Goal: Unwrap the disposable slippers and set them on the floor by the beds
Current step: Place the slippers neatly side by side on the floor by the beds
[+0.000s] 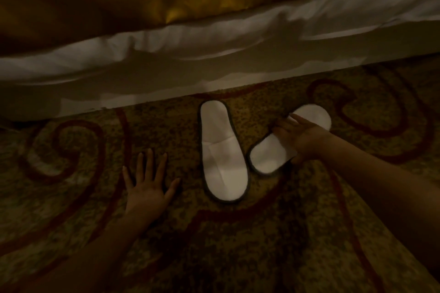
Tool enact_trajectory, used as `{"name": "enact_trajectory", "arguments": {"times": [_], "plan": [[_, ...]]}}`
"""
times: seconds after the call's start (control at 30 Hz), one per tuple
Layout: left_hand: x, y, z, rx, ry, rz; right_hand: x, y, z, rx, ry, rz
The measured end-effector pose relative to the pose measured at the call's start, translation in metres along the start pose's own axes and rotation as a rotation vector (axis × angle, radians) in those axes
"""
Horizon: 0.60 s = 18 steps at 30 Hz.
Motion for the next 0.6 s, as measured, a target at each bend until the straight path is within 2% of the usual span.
{"name": "enact_trajectory", "arguments": {"times": [0.07,0.17,0.27,0.37,0.47,0.6], "plan": [[0.0,0.0,0.0,0.004,0.005,-0.006,0.0,-0.004,0.0,-0.024,0.119,0.221],[0.001,0.0,-0.001,0.001,0.003,-0.009,-0.012,-0.004,0.003,-0.032,0.301,0.418],[0.002,-0.001,-0.001,-0.002,0.006,-0.01,-0.032,-0.007,0.013,0.055,0.473,0.571],[0.002,-0.004,-0.003,-0.008,0.015,-0.03,-0.049,-0.013,0.024,0.096,0.652,0.62],[0.003,-0.004,-0.003,-0.015,0.017,-0.029,-0.058,-0.014,0.033,0.118,0.713,0.637],[0.004,-0.005,-0.005,-0.026,0.017,-0.037,-0.055,-0.003,0.026,0.121,0.646,0.807]]}}
Point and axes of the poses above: each hand's wrist, its own z-axis towards the middle knuckle, its own y-axis out of the palm, x = y × z, the point moved 2 cm from there along z, towards the middle knuckle, and after that the axes turned 12 degrees about -x, right-handed, at the moved point
